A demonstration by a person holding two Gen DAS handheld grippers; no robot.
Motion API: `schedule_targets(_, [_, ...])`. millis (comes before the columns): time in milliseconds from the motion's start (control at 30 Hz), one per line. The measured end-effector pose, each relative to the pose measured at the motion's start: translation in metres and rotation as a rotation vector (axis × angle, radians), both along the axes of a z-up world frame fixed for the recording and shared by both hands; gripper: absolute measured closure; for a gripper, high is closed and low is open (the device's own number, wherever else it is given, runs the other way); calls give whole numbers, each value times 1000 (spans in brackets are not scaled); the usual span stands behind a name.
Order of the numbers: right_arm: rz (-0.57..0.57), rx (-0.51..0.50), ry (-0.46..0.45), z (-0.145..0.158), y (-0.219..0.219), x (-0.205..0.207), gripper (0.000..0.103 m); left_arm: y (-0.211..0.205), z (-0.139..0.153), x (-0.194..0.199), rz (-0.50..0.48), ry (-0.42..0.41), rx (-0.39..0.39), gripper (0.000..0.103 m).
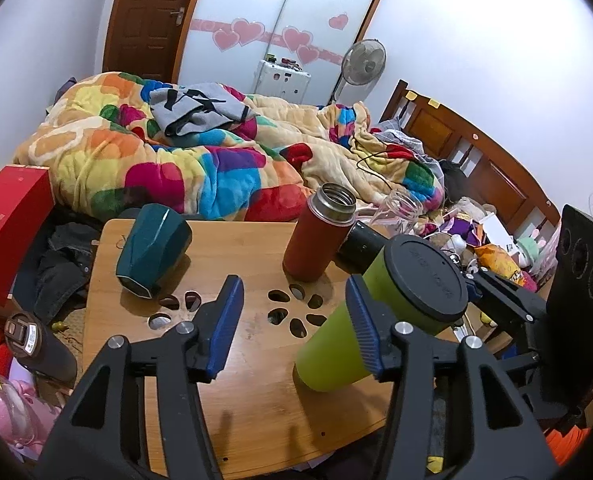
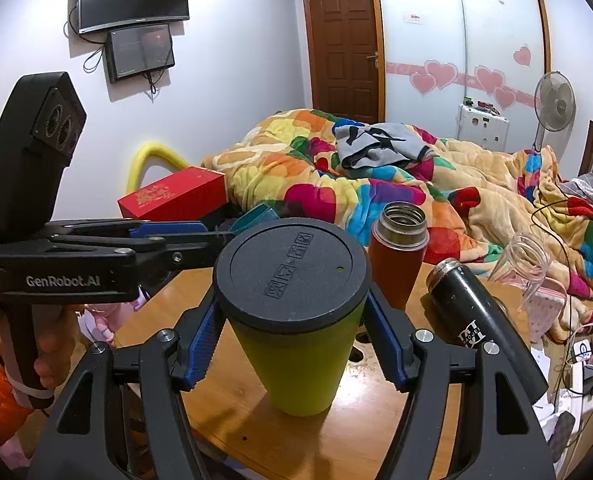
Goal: Flip cup upside down
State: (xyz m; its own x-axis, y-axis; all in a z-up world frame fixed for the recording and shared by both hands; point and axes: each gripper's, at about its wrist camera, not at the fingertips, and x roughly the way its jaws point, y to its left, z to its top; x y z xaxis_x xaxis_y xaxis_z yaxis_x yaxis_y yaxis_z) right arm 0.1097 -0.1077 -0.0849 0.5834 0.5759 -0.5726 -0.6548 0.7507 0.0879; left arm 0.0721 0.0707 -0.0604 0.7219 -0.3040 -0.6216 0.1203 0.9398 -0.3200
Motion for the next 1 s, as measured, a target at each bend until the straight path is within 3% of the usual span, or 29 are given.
schedule_targets(133, [2,6,9,2,-2,-2,35,-1,7,-7,4,-16,16,51])
schedule_targets(200, [7,9,8,5,-5,-7,26,-3,14,-14,8,-35,32,51])
schedule_targets(500, [-70,46,-83,42,-46,-42,18,-17,53,-62,40,-158,107,34])
schedule_targets(633, [-104,63,-107,59,-64,-52,13,-30,67,-85,72,-205,149,7])
schedule_targets(767, [-126,89,-114,70,-79,-66,0,-44,76,-108,90,-241,176,3])
schedule_targets(1000, [-173,99,-119,74,-97,-85,0,-69,77,-135,127,-290,279,0])
